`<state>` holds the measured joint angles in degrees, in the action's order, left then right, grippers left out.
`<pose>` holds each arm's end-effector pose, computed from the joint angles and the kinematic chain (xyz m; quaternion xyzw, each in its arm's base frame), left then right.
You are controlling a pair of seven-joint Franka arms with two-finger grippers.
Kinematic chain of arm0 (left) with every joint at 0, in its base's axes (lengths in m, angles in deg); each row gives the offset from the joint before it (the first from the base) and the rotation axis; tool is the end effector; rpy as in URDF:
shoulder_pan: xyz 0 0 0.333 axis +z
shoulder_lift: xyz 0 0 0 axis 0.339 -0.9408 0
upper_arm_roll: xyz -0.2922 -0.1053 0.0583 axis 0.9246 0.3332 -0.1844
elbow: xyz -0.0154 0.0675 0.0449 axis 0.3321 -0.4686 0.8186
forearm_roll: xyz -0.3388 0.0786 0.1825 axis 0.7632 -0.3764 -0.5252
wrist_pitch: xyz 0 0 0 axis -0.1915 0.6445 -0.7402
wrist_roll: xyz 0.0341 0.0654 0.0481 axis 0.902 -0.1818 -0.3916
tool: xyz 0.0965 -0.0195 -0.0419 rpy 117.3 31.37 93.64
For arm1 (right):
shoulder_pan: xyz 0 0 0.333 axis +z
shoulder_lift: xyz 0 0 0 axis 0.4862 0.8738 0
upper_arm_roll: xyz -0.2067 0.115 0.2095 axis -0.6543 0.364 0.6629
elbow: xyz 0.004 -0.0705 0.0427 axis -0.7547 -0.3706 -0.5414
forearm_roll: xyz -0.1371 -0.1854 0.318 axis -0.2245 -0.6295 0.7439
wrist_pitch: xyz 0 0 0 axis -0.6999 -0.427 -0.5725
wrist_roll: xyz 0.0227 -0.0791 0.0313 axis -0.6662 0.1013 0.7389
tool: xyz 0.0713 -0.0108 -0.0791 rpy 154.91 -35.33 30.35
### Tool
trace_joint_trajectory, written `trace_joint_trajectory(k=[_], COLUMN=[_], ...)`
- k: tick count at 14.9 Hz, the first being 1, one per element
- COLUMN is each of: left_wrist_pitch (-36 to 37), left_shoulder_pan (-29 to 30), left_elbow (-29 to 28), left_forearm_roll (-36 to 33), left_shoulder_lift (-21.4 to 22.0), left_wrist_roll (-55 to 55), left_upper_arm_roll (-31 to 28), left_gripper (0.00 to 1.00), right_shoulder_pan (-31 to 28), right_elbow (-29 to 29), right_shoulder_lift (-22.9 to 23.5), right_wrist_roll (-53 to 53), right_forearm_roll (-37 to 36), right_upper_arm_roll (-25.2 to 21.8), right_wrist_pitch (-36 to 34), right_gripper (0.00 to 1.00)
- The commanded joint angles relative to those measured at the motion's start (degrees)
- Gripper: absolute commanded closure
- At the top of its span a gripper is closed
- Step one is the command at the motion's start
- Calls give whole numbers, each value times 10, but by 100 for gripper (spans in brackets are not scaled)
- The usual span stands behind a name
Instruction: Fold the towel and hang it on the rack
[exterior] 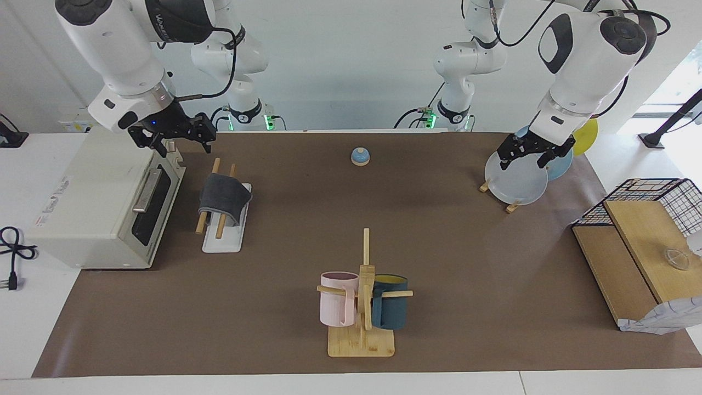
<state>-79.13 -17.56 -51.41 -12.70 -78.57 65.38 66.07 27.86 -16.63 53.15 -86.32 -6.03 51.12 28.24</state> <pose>0.5470 -0.0735 0.5668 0.9995 -0.0156 -0.0280 0.0043 0.5582 0.0303 0.6250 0.9959 0.0539 -0.0717 0.0073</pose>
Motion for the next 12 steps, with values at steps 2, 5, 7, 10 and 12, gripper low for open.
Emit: trace_joint_trajectory(k=[2,5,7,10,12], left_wrist_pitch=[6,5,3,1,0], left_shoulder_pan=[-6,-6,-7,-7,-7], left_elbow=[-12,-4,2,2,1], left_forearm_roll=[-13,-12,-12,-12,-12], left_shoulder_lift=[15,12,9,10,10], left_wrist_roll=[2,5,5,6,6], left_upper_arm_roll=[-4,-3,-3,-2,-2], left_gripper=[0,0,0,0,0], right_shoulder_pan=[-4,-6,2,28,28], right_elbow=[1,-9,-35,-55,-82], right_shoulder_lift=[-23,-26,-38,-50,-68], right_wrist_roll=[-10,-10,-9,-10,-11], right_forearm_roll=[-8,-8,-7,-10,-10], right_upper_arm_roll=[-1,-3,-9,-27,-27], right_wrist_pitch=[-24,-16,9,26,36], right_gripper=[0,0,0,0,0])
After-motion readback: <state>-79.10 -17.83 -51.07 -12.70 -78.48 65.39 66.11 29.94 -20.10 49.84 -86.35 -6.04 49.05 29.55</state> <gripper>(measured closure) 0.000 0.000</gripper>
